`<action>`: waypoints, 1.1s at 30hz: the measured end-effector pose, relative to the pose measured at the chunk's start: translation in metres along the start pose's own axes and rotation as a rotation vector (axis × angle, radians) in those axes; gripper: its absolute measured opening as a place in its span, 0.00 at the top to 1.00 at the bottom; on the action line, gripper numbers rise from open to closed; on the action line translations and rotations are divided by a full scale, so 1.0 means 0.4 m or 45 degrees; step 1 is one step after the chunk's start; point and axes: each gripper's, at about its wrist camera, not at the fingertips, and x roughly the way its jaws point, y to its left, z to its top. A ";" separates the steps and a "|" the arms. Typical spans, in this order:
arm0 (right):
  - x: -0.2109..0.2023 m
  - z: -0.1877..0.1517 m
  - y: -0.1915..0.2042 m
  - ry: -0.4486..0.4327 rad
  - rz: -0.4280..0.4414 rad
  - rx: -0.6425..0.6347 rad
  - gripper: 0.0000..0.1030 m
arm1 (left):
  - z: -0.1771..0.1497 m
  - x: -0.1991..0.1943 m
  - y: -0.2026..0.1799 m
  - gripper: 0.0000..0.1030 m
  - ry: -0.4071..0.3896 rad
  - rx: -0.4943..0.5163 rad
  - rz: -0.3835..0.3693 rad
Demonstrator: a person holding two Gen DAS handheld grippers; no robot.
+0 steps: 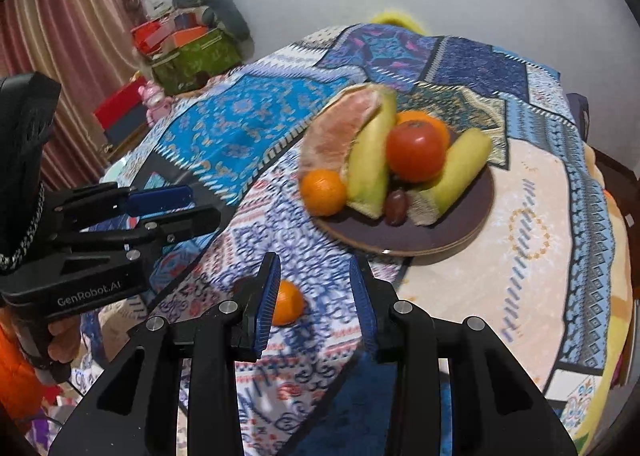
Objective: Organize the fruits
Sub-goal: 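Grasp the last tangerine with the right tool while the left tool grasps the second date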
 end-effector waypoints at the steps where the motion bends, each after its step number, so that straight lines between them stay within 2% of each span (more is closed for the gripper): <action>1: 0.007 -0.003 0.008 0.009 0.002 -0.004 0.68 | -0.003 0.000 0.006 0.61 0.003 -0.004 0.002; 11: 0.088 -0.044 0.064 0.132 0.033 -0.031 0.67 | -0.050 0.026 0.058 0.61 0.077 -0.035 -0.018; 21: 0.094 -0.054 0.050 0.139 -0.003 -0.034 0.65 | -0.082 0.048 0.015 0.61 0.130 0.031 -0.069; 25: 0.108 -0.065 0.037 0.168 0.043 0.005 0.68 | -0.082 0.050 -0.011 0.61 0.134 0.061 -0.077; 33: 0.063 -0.067 0.008 0.100 0.026 0.036 0.69 | -0.084 0.067 -0.058 0.61 0.168 0.109 -0.112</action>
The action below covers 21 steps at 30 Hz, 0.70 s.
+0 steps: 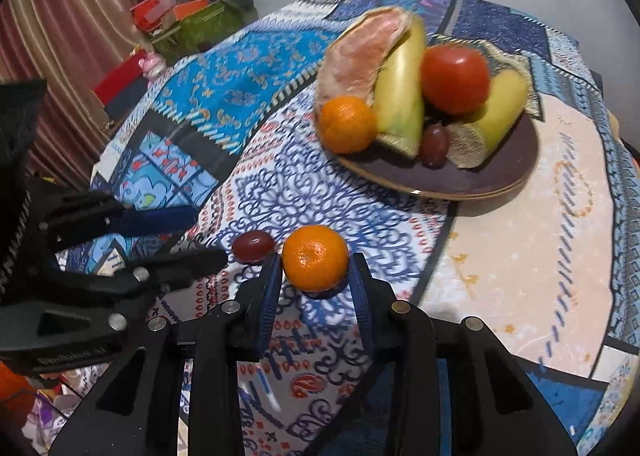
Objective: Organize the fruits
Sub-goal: 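Grasp the last tangerine with the right tool while the left tool grasps the second date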
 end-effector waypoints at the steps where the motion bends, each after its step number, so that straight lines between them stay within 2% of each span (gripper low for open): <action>1: -0.010 -0.001 -0.008 -0.011 -0.016 0.004 0.69 | 0.003 0.007 -0.006 0.61 0.006 0.004 -0.006; 8: -0.070 -0.015 -0.082 -0.057 -0.079 0.067 0.69 | 0.016 0.062 -0.028 0.61 0.051 0.020 0.009; 10: -0.081 -0.021 -0.101 -0.064 -0.087 0.087 0.69 | 0.017 0.074 -0.035 0.64 0.051 0.027 0.054; 15: -0.101 -0.037 -0.138 -0.078 -0.100 0.132 0.69 | 0.016 0.079 -0.045 0.79 0.031 0.057 0.105; 21: -0.102 -0.043 -0.153 -0.091 -0.096 0.160 0.69 | 0.016 0.068 -0.042 0.79 0.030 0.043 0.110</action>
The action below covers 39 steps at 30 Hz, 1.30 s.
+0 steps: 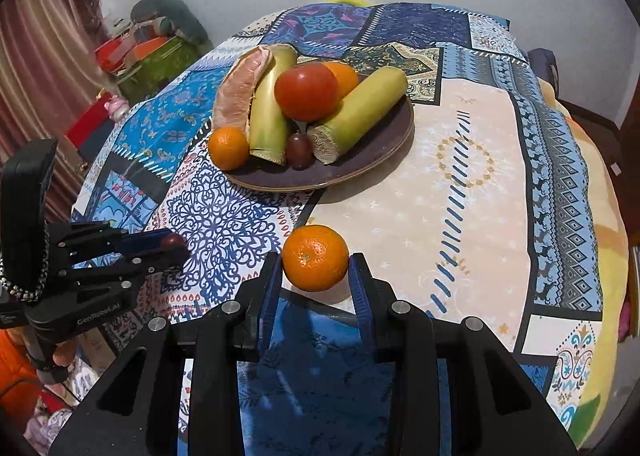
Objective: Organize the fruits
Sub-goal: 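Grasp the last tangerine with the right tool while the left tool grasps the second date, then lower the tangerine and date onto the plate and open both tools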
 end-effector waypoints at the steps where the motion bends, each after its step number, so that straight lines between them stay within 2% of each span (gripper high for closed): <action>1: -0.001 0.002 -0.001 -0.003 0.001 0.000 0.69 | 0.003 -0.003 -0.001 0.79 -0.003 0.000 0.001; 17: -0.015 0.082 -0.016 -0.117 -0.043 -0.055 0.69 | 0.146 -0.025 -0.089 0.79 -0.134 0.043 -0.073; 25: 0.025 0.121 -0.046 -0.119 -0.053 -0.044 0.69 | 0.187 0.016 -0.118 0.79 -0.134 0.033 -0.109; 34: 0.075 0.136 -0.054 -0.085 -0.047 -0.044 0.69 | 0.198 0.046 -0.110 0.79 -0.137 0.026 -0.102; 39: 0.077 0.140 -0.058 -0.076 -0.036 -0.031 0.68 | 0.196 0.046 -0.102 0.69 -0.136 0.009 -0.104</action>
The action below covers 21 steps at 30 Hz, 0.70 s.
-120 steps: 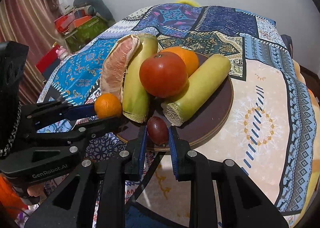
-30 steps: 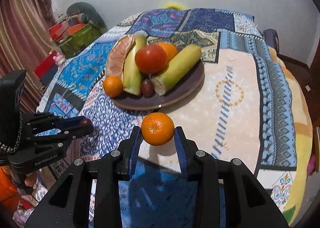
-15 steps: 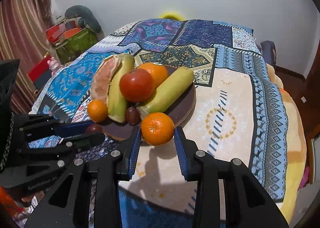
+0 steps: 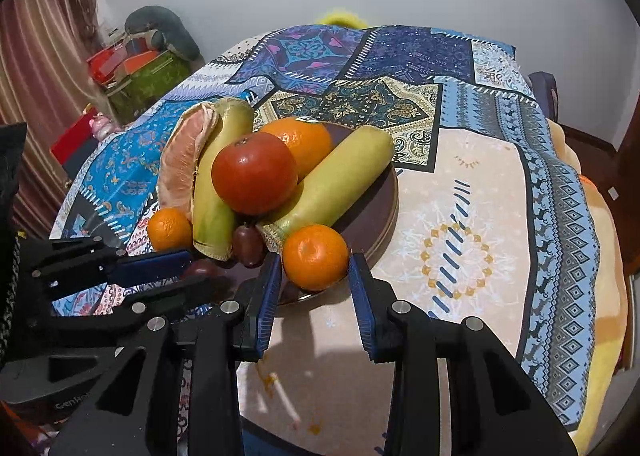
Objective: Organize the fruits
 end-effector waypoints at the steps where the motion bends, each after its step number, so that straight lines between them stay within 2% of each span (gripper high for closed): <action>1: 0.000 0.002 -0.002 0.000 0.002 0.005 0.65 | 0.000 -0.003 0.000 0.69 -0.005 0.000 0.001; 7: -0.043 0.008 -0.003 -0.033 -0.010 0.017 0.62 | 0.001 -0.067 0.002 0.69 -0.065 -0.012 0.022; 11: -0.116 0.013 0.004 -0.094 -0.025 0.028 0.62 | 0.005 -0.156 -0.002 0.69 -0.143 -0.018 0.038; 16: -0.252 0.016 0.041 -0.225 -0.056 0.005 0.62 | 0.004 -0.319 -0.025 0.69 -0.312 -0.014 0.075; 21: -0.407 0.012 0.099 -0.389 -0.073 -0.026 0.62 | -0.013 -0.509 -0.054 0.69 -0.526 -0.021 0.097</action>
